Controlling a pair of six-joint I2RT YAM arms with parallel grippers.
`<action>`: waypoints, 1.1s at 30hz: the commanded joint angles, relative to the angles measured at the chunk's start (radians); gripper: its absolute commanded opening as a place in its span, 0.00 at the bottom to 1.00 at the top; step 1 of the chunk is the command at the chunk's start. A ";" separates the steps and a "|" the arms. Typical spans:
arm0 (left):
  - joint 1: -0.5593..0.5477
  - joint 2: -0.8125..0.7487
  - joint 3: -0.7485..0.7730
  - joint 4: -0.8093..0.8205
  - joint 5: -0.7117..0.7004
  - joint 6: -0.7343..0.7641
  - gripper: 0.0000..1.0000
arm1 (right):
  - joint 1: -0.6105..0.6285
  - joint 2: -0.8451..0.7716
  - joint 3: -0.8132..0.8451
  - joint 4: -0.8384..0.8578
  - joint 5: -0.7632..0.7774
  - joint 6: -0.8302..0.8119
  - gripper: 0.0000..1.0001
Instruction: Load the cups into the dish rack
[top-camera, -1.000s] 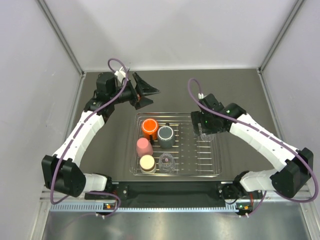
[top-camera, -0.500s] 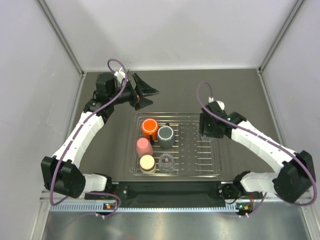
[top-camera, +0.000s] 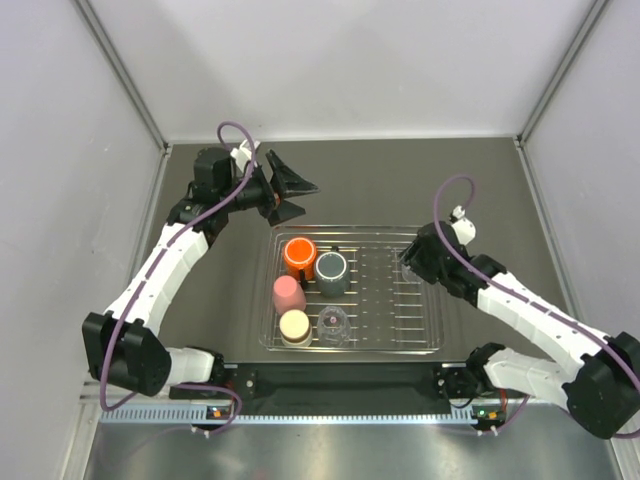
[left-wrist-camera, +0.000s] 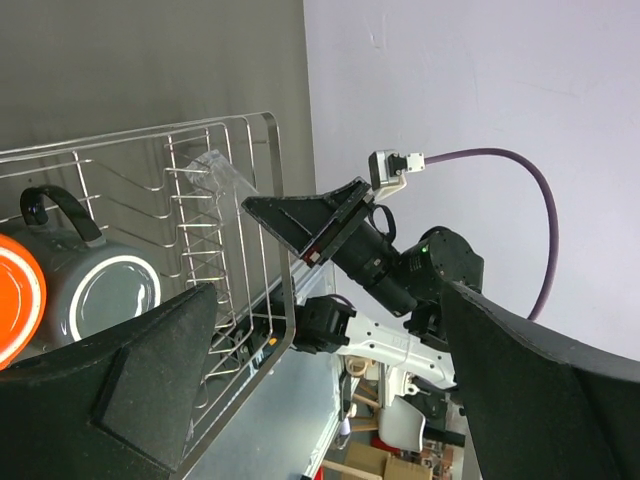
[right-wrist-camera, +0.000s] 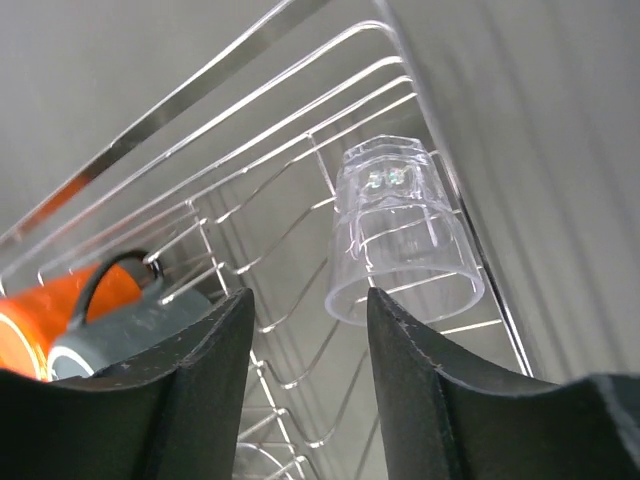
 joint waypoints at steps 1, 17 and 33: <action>0.000 -0.032 0.015 -0.023 0.025 0.023 0.98 | -0.007 0.005 -0.018 0.077 0.057 0.141 0.48; 0.000 -0.078 0.026 -0.179 0.069 0.112 0.98 | 0.097 0.176 0.046 -0.001 0.304 0.402 0.25; -0.007 -0.061 0.035 0.019 0.098 0.004 0.99 | 0.151 -0.015 0.305 -0.167 0.198 0.081 0.00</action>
